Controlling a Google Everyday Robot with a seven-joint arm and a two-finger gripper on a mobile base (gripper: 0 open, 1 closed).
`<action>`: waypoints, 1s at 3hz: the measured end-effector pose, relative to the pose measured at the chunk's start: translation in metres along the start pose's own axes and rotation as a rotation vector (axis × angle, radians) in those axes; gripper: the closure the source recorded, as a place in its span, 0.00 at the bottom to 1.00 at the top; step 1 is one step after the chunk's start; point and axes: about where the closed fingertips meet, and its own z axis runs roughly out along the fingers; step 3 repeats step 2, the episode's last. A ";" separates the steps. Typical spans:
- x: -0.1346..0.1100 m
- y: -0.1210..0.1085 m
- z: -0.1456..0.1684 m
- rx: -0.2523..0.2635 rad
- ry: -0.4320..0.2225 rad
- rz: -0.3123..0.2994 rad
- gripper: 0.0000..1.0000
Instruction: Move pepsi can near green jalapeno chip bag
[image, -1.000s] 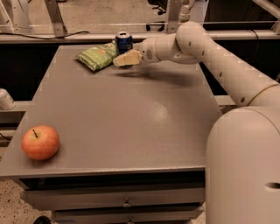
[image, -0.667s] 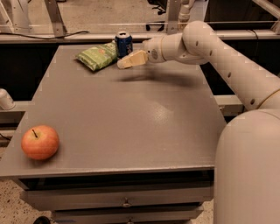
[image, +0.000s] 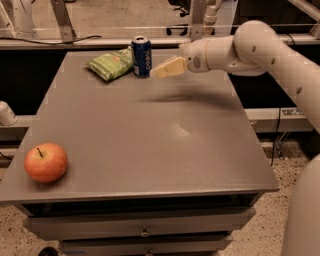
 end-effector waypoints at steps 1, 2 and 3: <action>-0.001 0.001 -0.044 0.020 -0.018 -0.018 0.00; -0.004 -0.004 -0.088 0.048 -0.059 -0.019 0.00; -0.004 -0.004 -0.088 0.048 -0.059 -0.019 0.00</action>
Offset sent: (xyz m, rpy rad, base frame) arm -0.0550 -0.1388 0.0587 0.0845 -0.0991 -0.0968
